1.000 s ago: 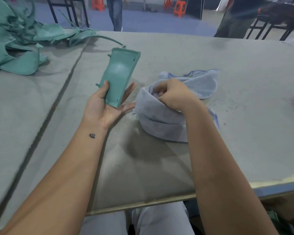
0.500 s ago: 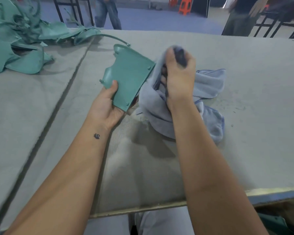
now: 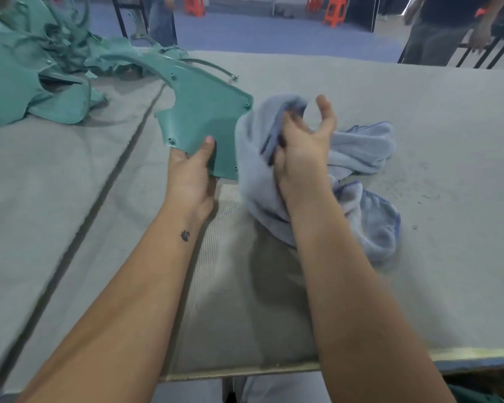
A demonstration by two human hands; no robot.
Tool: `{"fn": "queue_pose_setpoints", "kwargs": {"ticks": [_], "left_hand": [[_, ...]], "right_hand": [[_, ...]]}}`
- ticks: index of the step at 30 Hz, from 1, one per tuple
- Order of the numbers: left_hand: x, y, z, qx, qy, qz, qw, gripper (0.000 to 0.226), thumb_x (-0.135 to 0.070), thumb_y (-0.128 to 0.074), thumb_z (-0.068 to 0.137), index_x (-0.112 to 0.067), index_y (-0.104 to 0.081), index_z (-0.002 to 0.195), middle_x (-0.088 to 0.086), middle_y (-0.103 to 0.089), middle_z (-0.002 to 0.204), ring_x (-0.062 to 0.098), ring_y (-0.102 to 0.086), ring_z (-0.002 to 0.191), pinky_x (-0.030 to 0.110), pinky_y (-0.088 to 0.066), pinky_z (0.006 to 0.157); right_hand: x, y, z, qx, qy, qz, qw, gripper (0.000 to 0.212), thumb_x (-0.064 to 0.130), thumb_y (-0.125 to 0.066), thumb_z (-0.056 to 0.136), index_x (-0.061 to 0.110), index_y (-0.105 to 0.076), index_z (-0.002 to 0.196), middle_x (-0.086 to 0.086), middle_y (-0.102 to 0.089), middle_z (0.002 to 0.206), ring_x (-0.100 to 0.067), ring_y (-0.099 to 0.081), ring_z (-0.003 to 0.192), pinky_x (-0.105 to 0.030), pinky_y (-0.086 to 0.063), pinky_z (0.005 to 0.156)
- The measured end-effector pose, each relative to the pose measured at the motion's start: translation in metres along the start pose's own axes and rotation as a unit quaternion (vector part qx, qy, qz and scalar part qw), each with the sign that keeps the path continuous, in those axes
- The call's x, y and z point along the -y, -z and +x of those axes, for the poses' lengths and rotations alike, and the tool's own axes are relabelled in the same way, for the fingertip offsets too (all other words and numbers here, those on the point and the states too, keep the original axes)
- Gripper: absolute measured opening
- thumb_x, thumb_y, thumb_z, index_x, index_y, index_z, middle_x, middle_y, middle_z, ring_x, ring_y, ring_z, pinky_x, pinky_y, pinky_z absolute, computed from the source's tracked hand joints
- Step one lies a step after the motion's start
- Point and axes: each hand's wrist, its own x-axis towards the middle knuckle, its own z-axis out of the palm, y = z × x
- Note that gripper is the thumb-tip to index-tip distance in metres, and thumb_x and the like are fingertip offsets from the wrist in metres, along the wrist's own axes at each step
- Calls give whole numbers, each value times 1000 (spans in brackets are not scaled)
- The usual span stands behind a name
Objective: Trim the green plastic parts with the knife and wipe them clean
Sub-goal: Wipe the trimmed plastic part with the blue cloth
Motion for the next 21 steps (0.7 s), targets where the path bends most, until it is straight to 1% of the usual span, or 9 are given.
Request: {"fn": "queue_pose_setpoints", "kwargs": {"ticks": [2, 5, 8, 10, 13, 15, 18, 20, 21], "left_hand": [[0, -2, -1, -5, -17, -4, 1000, 32, 2, -47, 99, -6, -52, 130, 15, -63, 125, 24, -64, 104, 34, -56, 88], [-6, -2, 0, -41, -44, -41, 997, 27, -1, -49, 99, -6, -54, 125, 15, -65, 119, 26, -64, 104, 37, -55, 91], [-14, 3, 4, -45, -64, -96, 992, 30, -1, -49, 99, -6, -52, 128, 12, -65, 117, 24, -68, 98, 39, -57, 87], [-18, 6, 5, -19, -49, -125, 991, 35, -1, -47, 100, -5, -48, 134, 13, -64, 122, 23, -68, 99, 39, -58, 84], [-19, 6, 3, -11, -20, -130, 991, 41, -2, -45, 101, -2, -43, 142, 17, -58, 134, 26, -65, 105, 38, -57, 85], [-17, 7, 4, -23, -15, -120, 992, 41, -2, -46, 100, -4, -44, 141, 15, -60, 130, 25, -65, 106, 41, -56, 90], [-16, 10, 6, -41, -1, -117, 992, 38, -2, -49, 99, -7, -49, 137, 10, -66, 120, 22, -68, 102, 39, -57, 88], [-15, 11, 8, -47, 0, -117, 992, 39, -2, -49, 99, -7, -48, 138, 10, -65, 123, 21, -69, 99, 39, -58, 86], [-16, 10, 8, -46, 2, -118, 992, 40, -2, -49, 99, -7, -48, 138, 11, -64, 125, 22, -69, 99, 39, -58, 85]], "right_hand": [[-12, -2, -6, -57, 25, -149, 987, 53, -6, -68, 82, 15, -35, 119, -5, -57, 72, -14, -55, 63, -28, -48, 64], [-21, -1, -9, -80, 87, -369, 922, 31, 24, -79, 77, 17, -48, 81, 9, -51, 58, 0, -46, 47, -17, -42, 54], [-22, 2, -7, 4, 53, -492, 869, 60, 46, -63, 87, 19, -37, 40, 10, -37, 37, -8, -35, 40, -28, -34, 49], [-21, 4, -7, 81, 35, -517, 852, 60, 38, -53, 96, 17, -38, 41, 8, -39, 39, -13, -37, 47, -28, -33, 53], [-13, 7, -3, 182, 37, -496, 848, 29, 2, -48, 95, 16, -49, 70, -3, -48, 63, -17, -44, 68, -35, -36, 66], [2, 8, -1, 164, 100, -494, 848, 22, -9, -48, 88, 13, -50, 85, -6, -52, 75, -11, -50, 75, -26, -41, 70], [25, 11, 12, 57, 217, -449, 865, 27, -7, -49, 85, 20, -51, 84, 11, -51, 72, 14, -50, 61, -5, -39, 63], [39, 10, 22, 48, 206, -474, 854, 16, -3, -50, 87, 7, -62, 90, 4, -59, 74, 11, -54, 61, -6, -42, 61], [44, 10, 25, 83, 161, -535, 825, 17, -1, -47, 89, 3, -64, 92, -4, -62, 78, 4, -56, 64, -10, -42, 61]]}}
